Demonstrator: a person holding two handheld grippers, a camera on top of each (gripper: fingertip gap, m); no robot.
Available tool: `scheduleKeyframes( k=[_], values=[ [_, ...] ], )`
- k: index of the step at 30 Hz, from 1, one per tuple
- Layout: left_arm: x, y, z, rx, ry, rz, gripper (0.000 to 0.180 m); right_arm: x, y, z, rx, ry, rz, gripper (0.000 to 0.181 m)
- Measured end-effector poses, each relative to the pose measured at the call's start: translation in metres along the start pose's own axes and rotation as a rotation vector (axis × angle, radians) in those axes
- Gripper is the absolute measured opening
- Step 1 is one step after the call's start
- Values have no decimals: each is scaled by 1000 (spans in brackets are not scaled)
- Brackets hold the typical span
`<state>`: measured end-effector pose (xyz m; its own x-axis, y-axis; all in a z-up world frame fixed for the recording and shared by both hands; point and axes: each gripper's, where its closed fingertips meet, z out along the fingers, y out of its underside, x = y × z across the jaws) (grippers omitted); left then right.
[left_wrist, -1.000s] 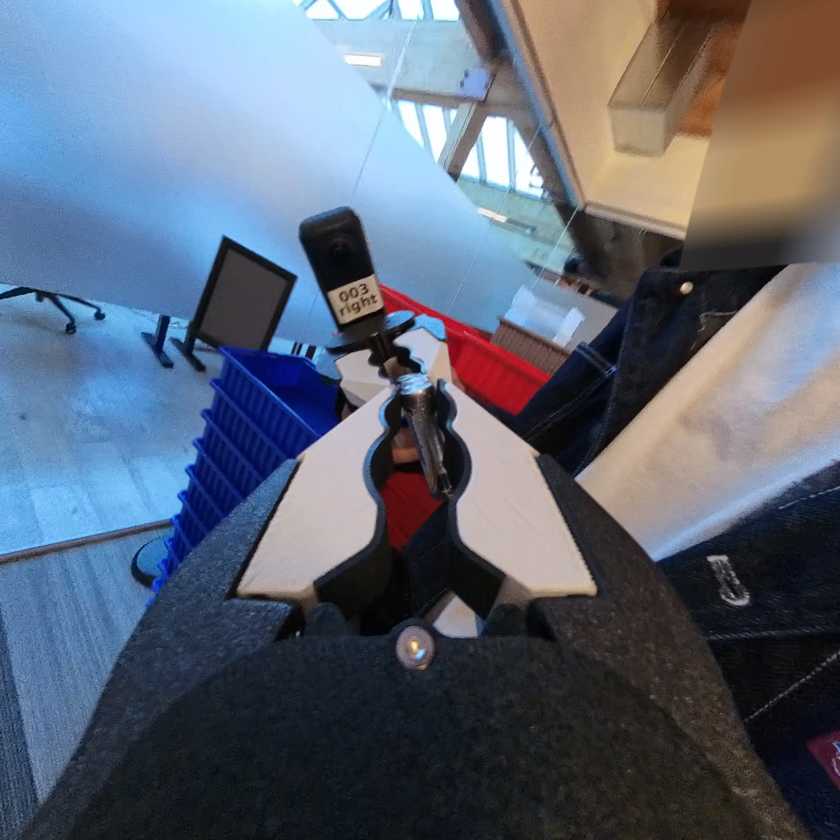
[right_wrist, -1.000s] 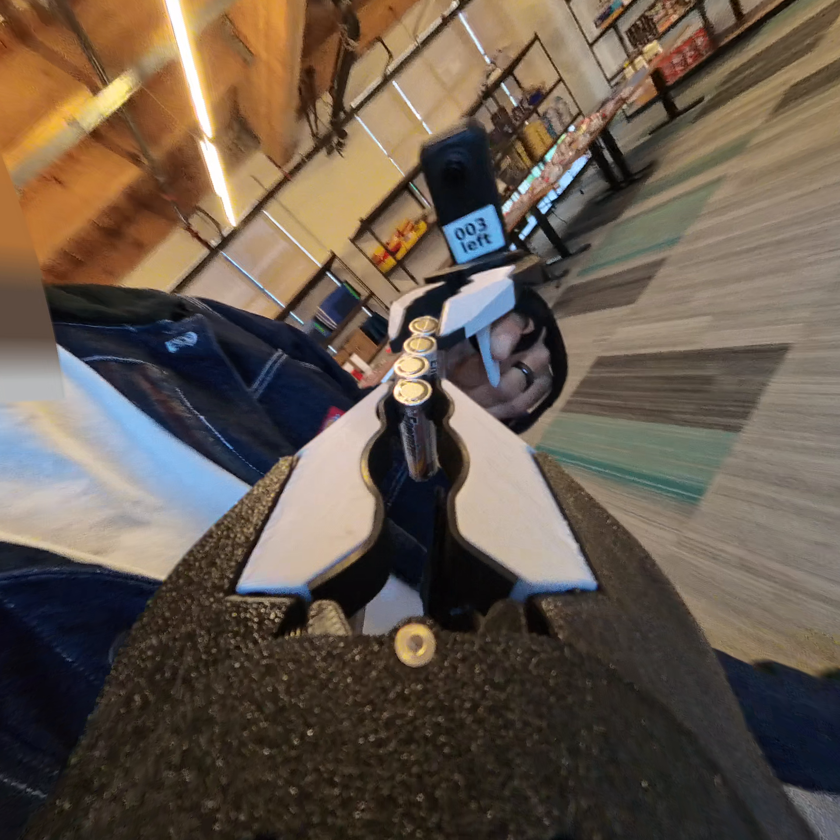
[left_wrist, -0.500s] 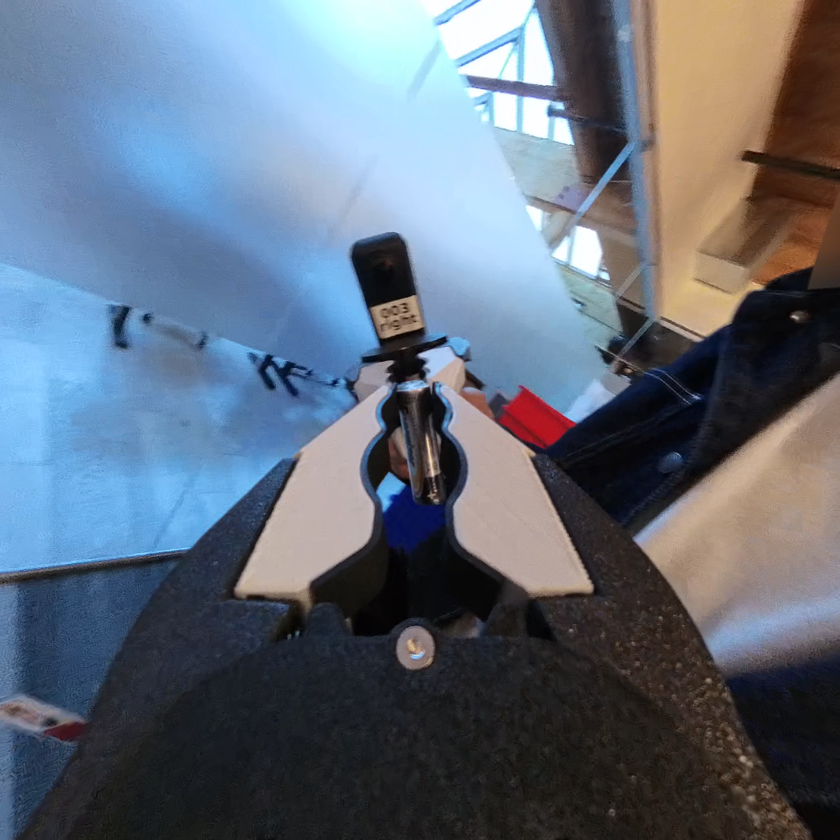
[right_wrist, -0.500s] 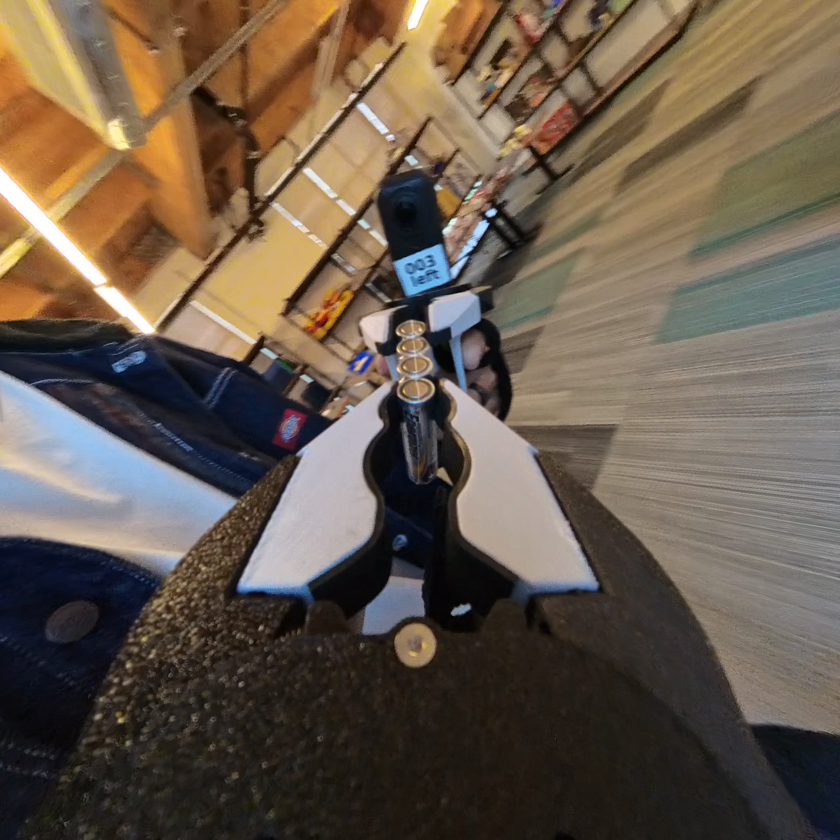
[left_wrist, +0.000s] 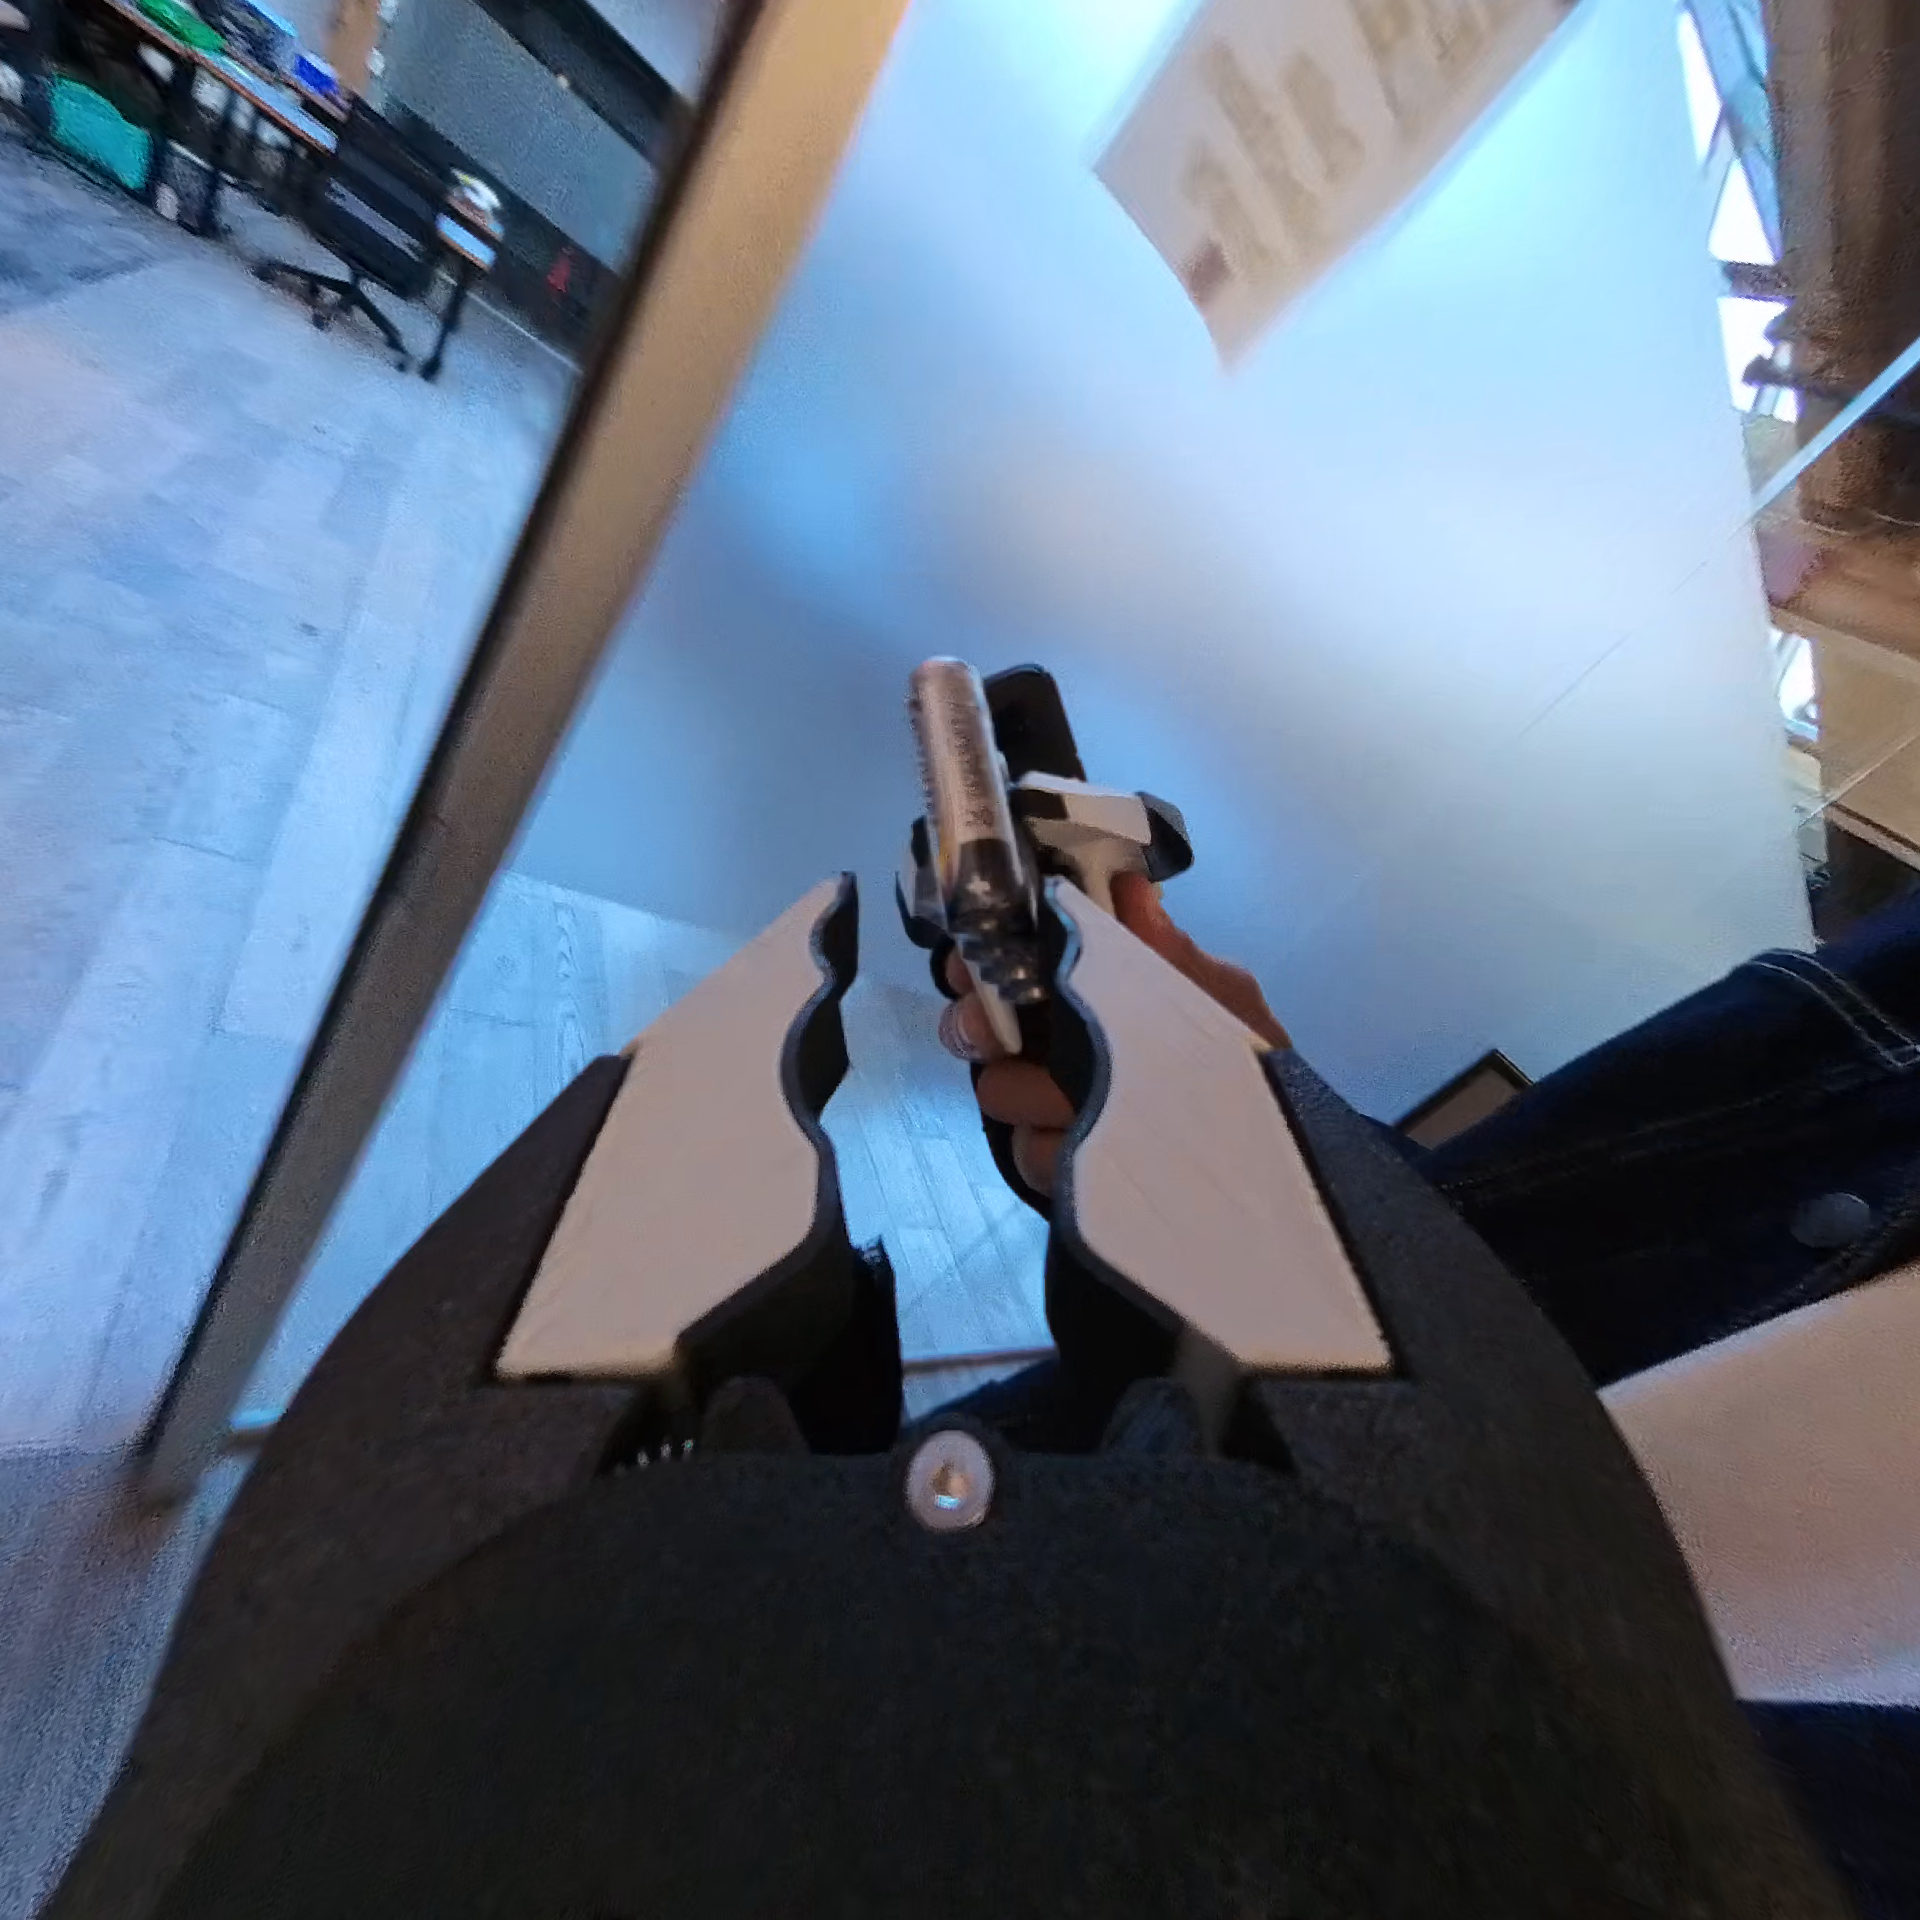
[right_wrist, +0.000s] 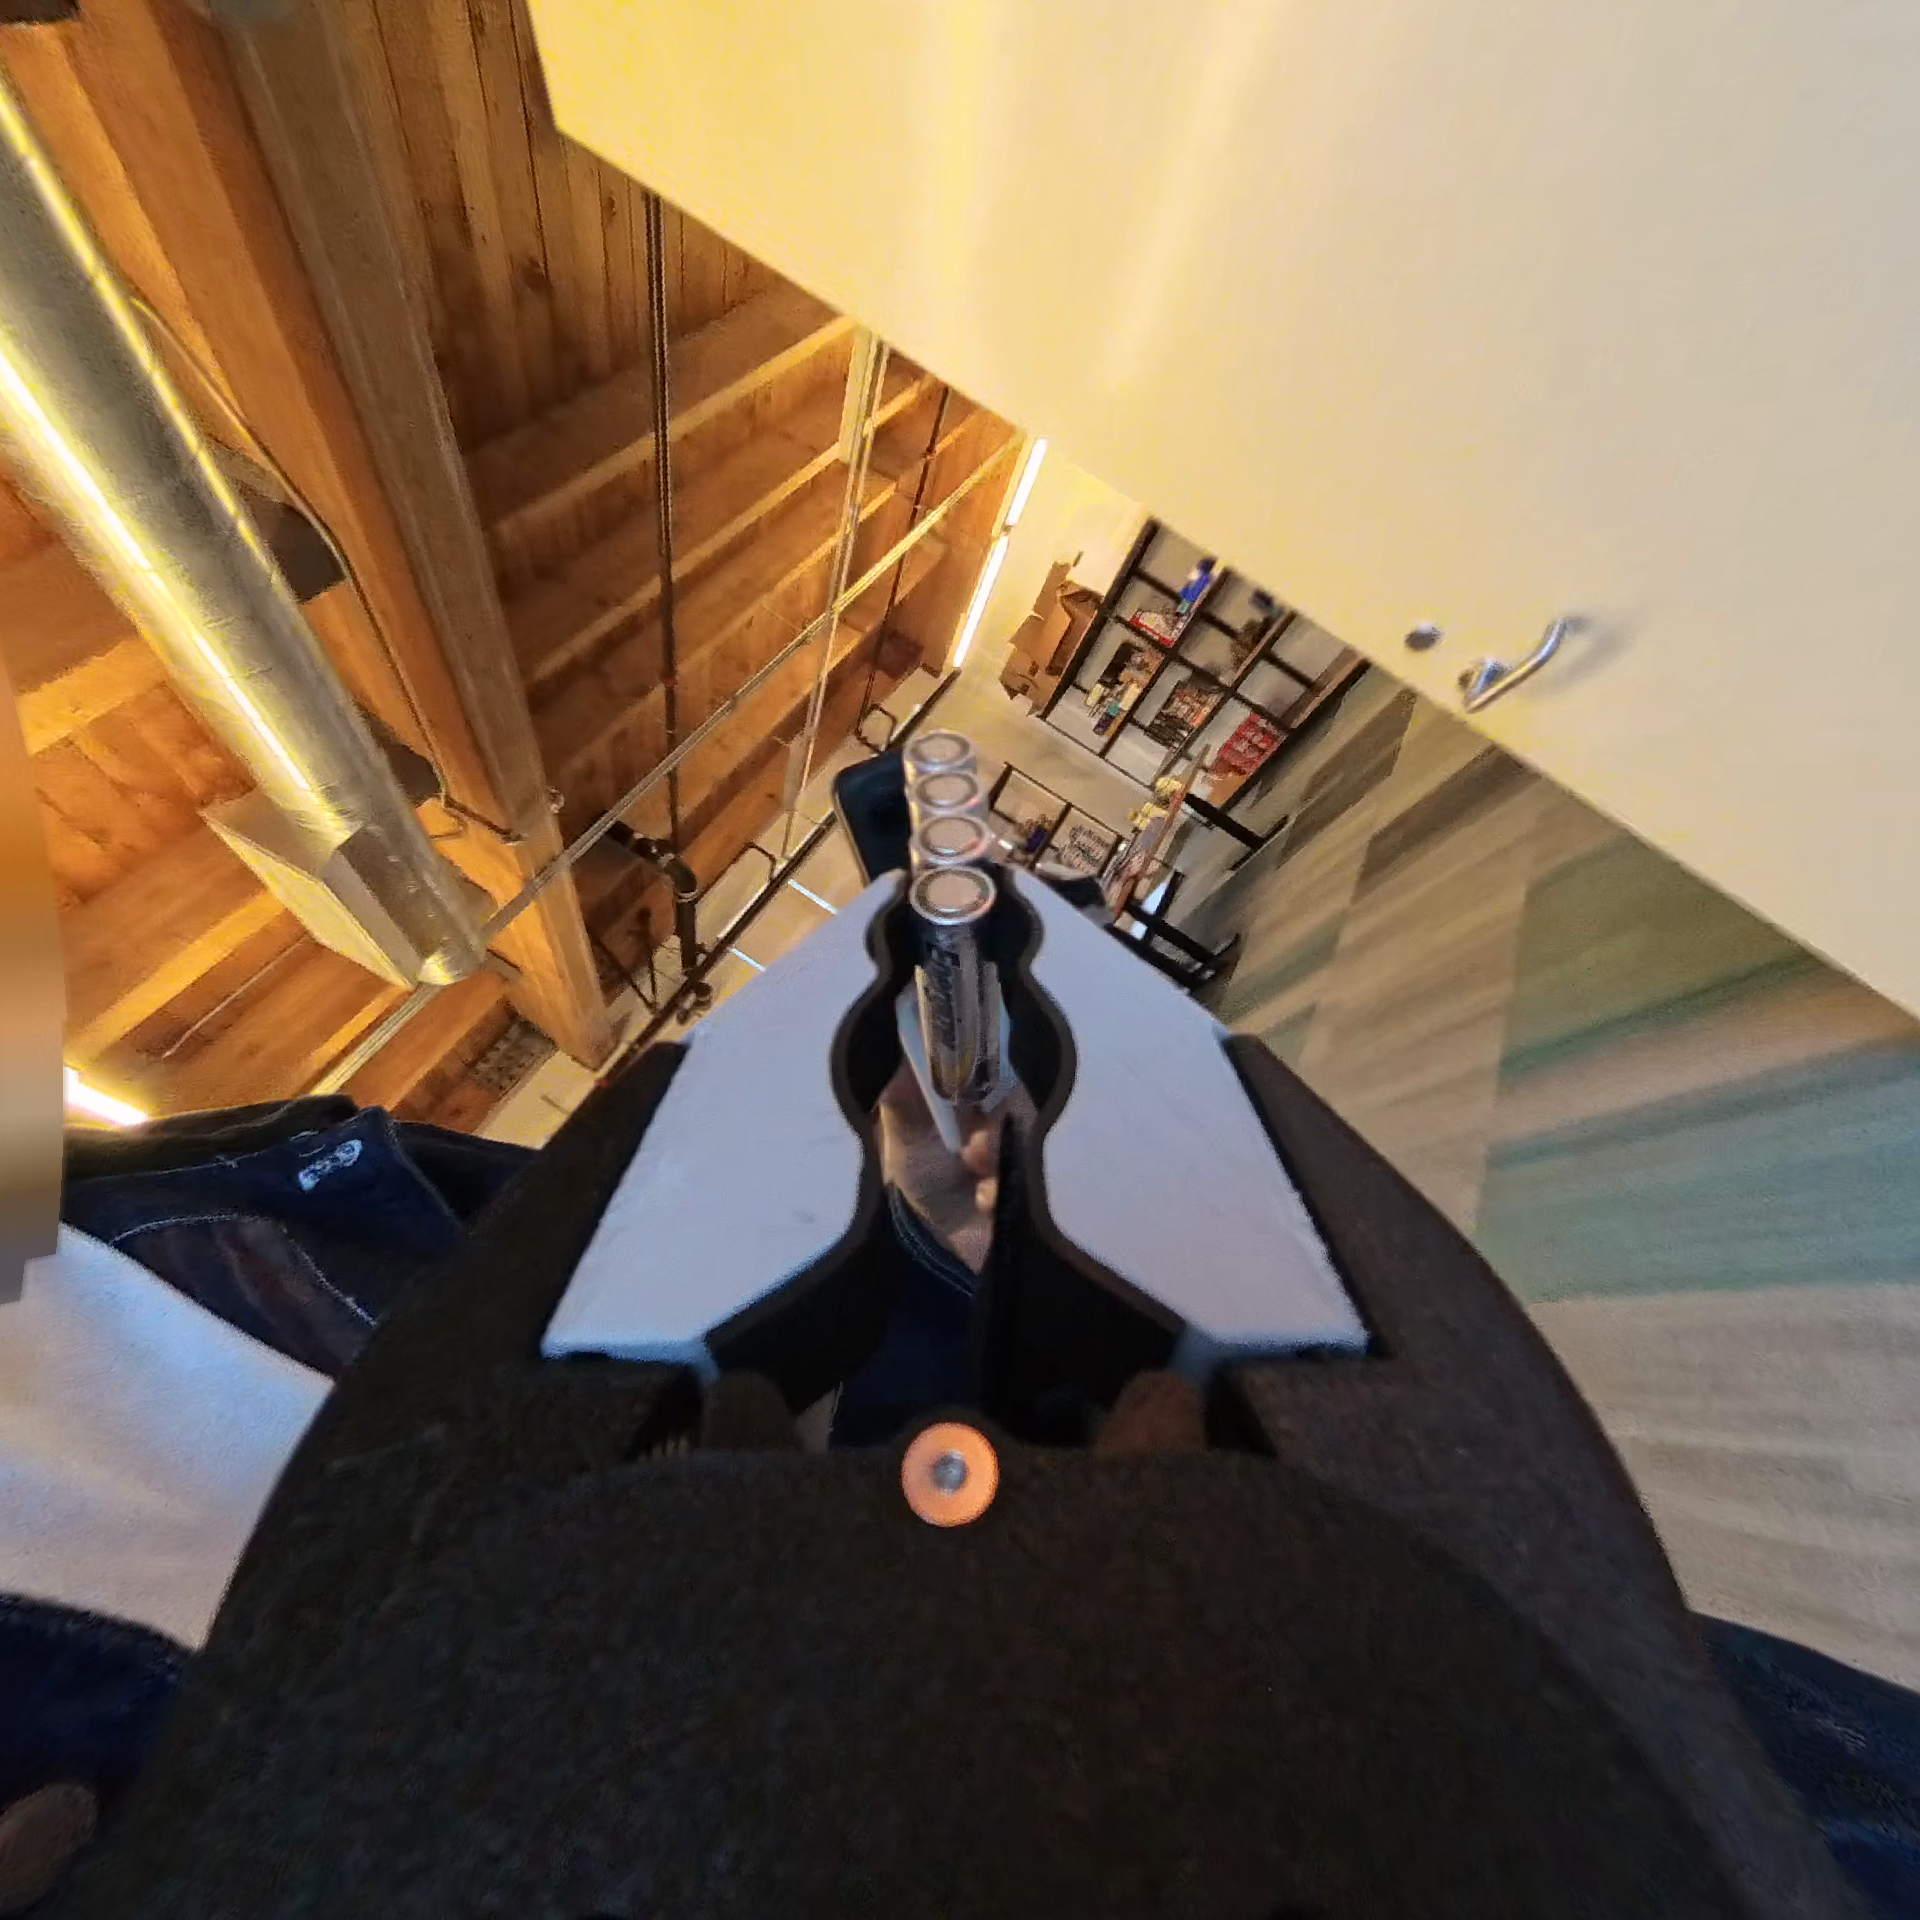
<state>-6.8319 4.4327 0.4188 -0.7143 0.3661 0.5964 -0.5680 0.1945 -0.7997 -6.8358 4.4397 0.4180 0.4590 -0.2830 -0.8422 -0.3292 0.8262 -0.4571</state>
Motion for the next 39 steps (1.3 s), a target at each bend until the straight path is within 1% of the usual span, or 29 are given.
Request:
scheduleKeyframes(
  k=[1, 2, 5, 7, 9, 11, 13, 15, 17, 20, 23, 25, 27, 29, 31, 32, 34, 36, 37, 39],
  values=[
    [-27, -21, 7, 4, 28, 1, 26, 21, -27, 15, 1, 17, -23, 12],
    [-55, -39, 14, 1, 55, -1, 13, 45, -54, 29, -2, 36, -52, 12],
    [-153, -91, 35, -32, 87, -10, 12, 120, -130, 67, -17, 35, -61, 12],
    [-216, -127, 52, -57, 73, 58, 10, 166, -182, 91, -6, 34, -117, 13],
    [-274, -167, 73, -112, 44, 193, 9, 208, -242, 113, 3, 30, -193, 13],
    [-328, -211, 97, -195, 1, 344, 10, 247, -304, 132, -8, 76, -197, 16],
    [-377, -252, 127, -274, -22, 530, 11, 280, -366, 145, -9, 158, -262, 21],
    [-424, -291, 163, -344, -28, 656, 12, 315, -428, 145, -23, 288, -363, 23],
    [-472, -326, 203, -375, -43, 820, 12, 349, -491, 132, -31, 429, -475, 26],
    [-541, -366, 275, -377, -28, 1039, 12, 390, -583, 107, -16, 553, -608, 34],
    [-605, -398, 362, -333, -23, 1295, 11, 429, -673, 82, 3, 590, -685, 52],
    [-648, -417, 428, -320, -24, 1456, 11, 456, -739, 59, 5, 628, -768, 55],
    [-688, -439, 498, -316, -33, 1624, 11, 473, -811, 31, 7, 693, -923, 51],
    [-723, -468, 570, -294, -78, 1855, 11, 487, -884, 4, -78, 770, -1135, 54],
    [-745, -500, 639, -196, -97, 2032, 11, 509, -956, -31, -180, 920, -1204, 57],
    [-754, -513, 672, -146, -90, 2088, 11, 516, -994, -48, -164, 972, -1193, 57],
    [-772, -538, 737, -38, -78, 2182, 11, 528, -1062, -77, -111, 985, -1125, 61],
    [-787, -562, 801, 85, -60, 2225, 12, 536, -1120, -103, -48, 935, -1001, 74],
    [-795, -572, 832, 136, -48, 2232, 12, 537, -1148, -115, -2, 896, -975, 76],
    [-813, -592, 896, 229, -35, 2238, 12, 540, -1207, -141, 98, 831, -960, 73]
  ],
)
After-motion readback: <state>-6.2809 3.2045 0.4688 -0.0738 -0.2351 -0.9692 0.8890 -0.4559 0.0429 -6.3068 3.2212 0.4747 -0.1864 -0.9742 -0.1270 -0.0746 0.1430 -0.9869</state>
